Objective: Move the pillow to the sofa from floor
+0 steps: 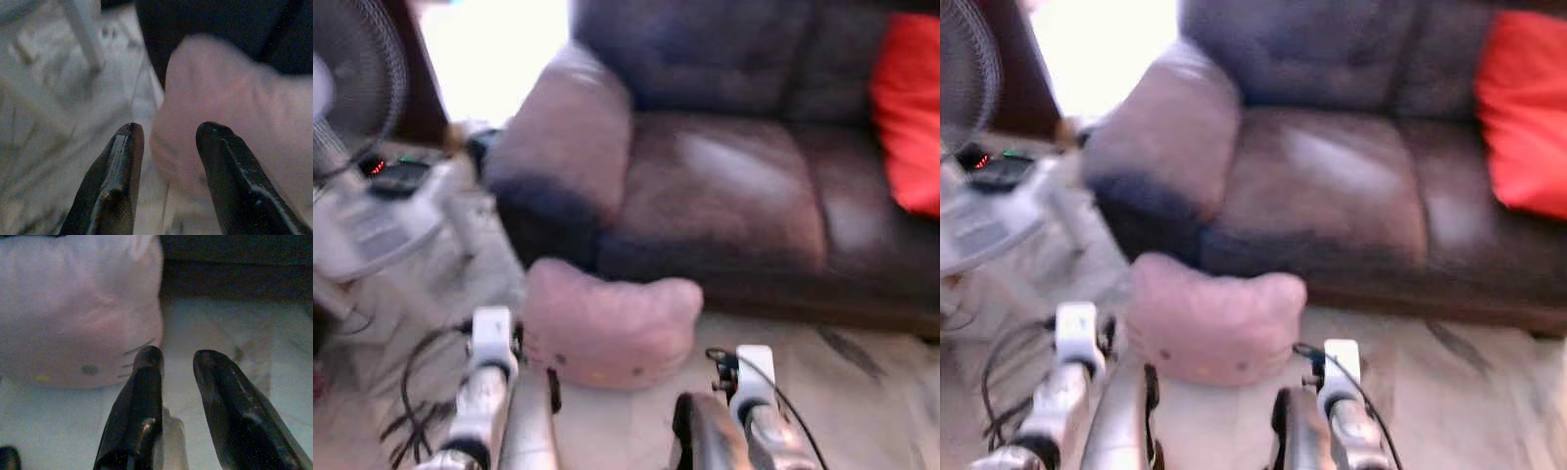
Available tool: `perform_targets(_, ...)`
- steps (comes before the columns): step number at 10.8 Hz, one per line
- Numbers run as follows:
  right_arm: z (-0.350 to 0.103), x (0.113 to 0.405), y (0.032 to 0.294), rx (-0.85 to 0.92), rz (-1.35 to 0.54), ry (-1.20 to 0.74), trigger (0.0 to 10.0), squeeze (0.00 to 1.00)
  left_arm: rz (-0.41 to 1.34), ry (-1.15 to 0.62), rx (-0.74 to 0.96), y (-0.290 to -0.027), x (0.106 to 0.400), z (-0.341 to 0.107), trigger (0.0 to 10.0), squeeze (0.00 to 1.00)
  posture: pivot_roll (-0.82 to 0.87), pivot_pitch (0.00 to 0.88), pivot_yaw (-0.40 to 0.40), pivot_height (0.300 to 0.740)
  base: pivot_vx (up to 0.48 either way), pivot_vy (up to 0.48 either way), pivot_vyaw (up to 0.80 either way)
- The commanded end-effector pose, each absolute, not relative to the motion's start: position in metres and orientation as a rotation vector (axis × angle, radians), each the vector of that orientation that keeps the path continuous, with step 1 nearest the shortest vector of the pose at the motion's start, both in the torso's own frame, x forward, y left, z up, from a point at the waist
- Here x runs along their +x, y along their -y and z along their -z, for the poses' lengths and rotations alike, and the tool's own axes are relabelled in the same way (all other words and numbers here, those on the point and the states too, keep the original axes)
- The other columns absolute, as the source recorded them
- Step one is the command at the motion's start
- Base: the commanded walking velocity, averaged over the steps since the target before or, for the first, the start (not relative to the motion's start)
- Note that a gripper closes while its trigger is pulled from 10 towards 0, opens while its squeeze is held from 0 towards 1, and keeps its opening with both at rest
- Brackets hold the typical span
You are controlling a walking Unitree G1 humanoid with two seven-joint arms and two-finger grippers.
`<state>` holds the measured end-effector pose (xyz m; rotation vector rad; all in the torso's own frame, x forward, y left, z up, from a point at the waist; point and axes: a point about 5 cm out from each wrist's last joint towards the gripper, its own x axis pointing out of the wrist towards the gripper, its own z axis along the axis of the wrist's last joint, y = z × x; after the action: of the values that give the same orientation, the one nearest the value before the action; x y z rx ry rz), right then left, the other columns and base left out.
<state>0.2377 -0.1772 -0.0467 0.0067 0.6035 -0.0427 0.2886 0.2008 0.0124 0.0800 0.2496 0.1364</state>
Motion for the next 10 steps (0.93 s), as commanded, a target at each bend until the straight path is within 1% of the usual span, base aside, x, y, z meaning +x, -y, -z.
perform_targets(1, 0.036, 0.249, 0.186, 0.016, 0.066, -0.54, 10.0, 0.0, -0.132, -0.203, 0.07, -0.198, 0.295, -0.021, 10.0, 0.0, 0.08, 0.115, -0.089, 0.563, 0.0, 0.0, 0.0)
perform_targets(3, 0.02, 0.266, 0.189, 0.011, 0.067, -0.451, 10.0, 0.0, -0.119, -0.166, 0.058, -0.196, 0.301, -0.028, 10.0, 0.0, 0.07, 0.115, -0.09, 0.563, 0.0, 0.0, 0.0)
perform_targets(4, 0.016, 0.27, 0.188, 0.015, 0.068, -0.429, 10.0, 0.0, -0.11, -0.155, 0.063, -0.196, 0.302, -0.03, 10.0, 0.0, 0.08, 0.116, -0.091, 0.563, 0.0, 0.0, 0.0)
perform_targets(10, 0.014, 0.271, 0.176, 0.022, 0.059, -0.393, 10.0, 0.0, -0.097, -0.15, 0.076, -0.195, 0.304, -0.032, 10.0, 0.0, 0.08, 0.114, -0.091, 0.563, 0.0, 0.0, 0.0)
